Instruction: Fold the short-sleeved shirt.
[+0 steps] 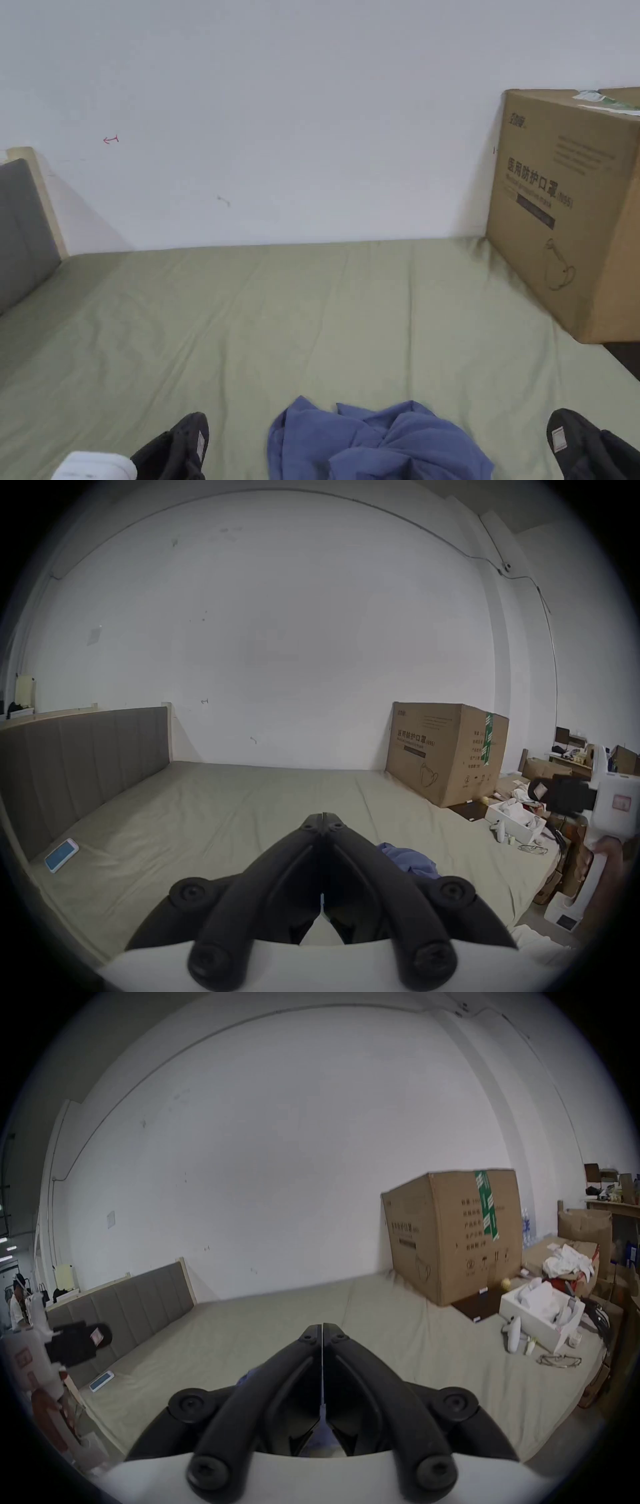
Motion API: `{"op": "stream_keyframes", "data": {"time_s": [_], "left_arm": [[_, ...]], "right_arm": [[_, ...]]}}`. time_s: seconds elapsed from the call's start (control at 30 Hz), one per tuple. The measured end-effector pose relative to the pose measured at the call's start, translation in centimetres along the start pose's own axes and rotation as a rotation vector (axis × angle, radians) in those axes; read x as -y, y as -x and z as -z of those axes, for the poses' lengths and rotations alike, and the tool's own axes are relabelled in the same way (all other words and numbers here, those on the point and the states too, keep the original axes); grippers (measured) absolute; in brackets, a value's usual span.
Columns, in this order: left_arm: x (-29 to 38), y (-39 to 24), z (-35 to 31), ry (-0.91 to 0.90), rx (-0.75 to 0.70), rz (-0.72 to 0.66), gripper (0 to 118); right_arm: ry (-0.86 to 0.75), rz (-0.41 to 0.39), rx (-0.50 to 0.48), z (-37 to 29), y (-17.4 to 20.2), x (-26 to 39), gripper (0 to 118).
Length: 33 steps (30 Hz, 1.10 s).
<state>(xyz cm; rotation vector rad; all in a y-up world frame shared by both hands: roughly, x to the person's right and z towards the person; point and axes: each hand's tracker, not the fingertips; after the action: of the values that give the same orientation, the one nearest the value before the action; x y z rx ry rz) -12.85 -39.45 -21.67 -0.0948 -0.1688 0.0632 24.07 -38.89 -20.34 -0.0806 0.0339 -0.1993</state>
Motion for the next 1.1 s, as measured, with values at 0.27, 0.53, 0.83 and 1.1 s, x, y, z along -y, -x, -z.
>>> {"op": "stream_keyframes", "data": {"time_s": [0.27, 0.53, 0.83, 1.1], "left_arm": [[0.8, 0.1, -0.1, 0.029, -0.012, -0.040, 0], [-6.8, 2.0, 17.7, 0.410, 0.168, -0.092, 0], [3.3, 2.9, 39.6, 0.983, 0.201, -0.017, 32], [11.4, 2.3, 45.5, 1.034, 0.154, 0.007, 113]], "right_arm": [[-0.014, -0.072, -0.010, -0.4, 0.9, -0.3, 0], [0.068, -0.054, 0.003, 1.1, -0.6, 0.0, 0], [0.173, -0.054, 0.042, 4.3, -4.0, 1.1, 0], [0.277, -0.029, 0.111, 8.0, -6.6, 3.7, 0]]}}
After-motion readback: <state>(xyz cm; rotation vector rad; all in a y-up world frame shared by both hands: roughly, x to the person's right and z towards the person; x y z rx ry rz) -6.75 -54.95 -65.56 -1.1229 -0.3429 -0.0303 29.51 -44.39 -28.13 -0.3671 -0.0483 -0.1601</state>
